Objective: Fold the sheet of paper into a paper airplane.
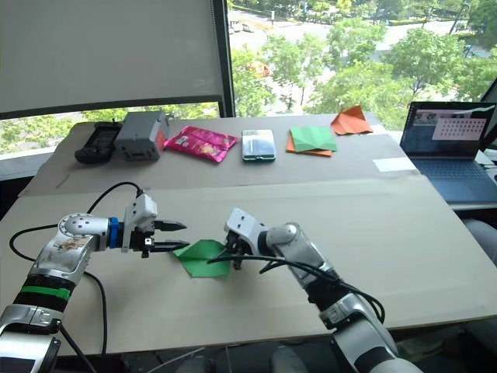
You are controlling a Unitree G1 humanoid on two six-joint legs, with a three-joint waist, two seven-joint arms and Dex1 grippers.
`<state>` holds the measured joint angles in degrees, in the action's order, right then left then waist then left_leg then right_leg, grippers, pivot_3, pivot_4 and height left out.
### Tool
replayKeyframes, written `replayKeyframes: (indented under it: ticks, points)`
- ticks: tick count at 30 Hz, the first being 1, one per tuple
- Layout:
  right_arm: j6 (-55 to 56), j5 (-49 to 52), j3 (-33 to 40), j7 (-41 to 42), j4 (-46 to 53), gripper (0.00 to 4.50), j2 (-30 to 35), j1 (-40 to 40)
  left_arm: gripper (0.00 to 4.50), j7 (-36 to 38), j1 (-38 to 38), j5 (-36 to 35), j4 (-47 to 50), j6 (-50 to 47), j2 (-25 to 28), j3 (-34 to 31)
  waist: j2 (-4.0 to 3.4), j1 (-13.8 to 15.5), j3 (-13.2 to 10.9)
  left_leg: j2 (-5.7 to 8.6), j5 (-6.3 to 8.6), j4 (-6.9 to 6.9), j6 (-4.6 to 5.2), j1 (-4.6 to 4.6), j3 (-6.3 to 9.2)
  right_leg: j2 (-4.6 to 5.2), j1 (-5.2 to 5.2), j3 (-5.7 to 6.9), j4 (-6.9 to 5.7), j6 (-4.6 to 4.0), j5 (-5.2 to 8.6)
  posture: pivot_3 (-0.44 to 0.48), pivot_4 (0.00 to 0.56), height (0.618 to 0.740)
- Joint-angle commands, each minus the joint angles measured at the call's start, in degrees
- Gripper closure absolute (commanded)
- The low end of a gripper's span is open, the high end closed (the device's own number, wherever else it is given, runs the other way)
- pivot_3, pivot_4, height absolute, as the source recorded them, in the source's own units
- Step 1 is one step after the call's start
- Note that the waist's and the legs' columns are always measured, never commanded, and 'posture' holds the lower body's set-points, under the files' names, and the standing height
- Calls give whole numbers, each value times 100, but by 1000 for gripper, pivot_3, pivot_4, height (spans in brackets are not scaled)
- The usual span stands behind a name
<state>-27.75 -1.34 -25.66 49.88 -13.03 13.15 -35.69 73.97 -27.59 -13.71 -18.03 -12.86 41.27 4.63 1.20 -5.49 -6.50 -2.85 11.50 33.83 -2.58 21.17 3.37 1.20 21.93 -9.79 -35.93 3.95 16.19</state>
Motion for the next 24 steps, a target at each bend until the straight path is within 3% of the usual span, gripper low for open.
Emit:
replayKeyframes:
  ticks: [1,5,6,12,24]
  points:
    - [-12,-173,-83,-136,-176,4500,14,32,3060,160,-153,-185,91,-37,29,-132,0,-7,0,0,0,0,0,0,0,0,0,0,0,0,0,0,150,740]
    - [-9,-176,-64,-160,-192,4500,5,25,4367,206,-211,-134,18,78,-1,-74,0,-11,0,0,0,-1,0,0,1,0,0,0,0,0,0,0,150,740]
    - [-11,-178,-65,-165,-194,4500,4,23,4474,232,-210,-144,20,72,-15,-57,0,-12,0,0,0,0,0,0,1,-1,0,0,0,0,0,0,150,740]
    - [-71,-196,-81,-195,-204,4500,-12,0,4474,294,-76,25,68,238,-84,167,0,-11,0,0,0,0,0,-1,2,0,1,0,2,0,0,0,150,740]
    - [-171,-203,-126,-221,-144,4500,-24,-22,4474,-21,-174,743,-793,1186,-205,470,0,-10,0,0,0,0,0,-1,2,-1,8,0,1,-1,1,0,150,740]
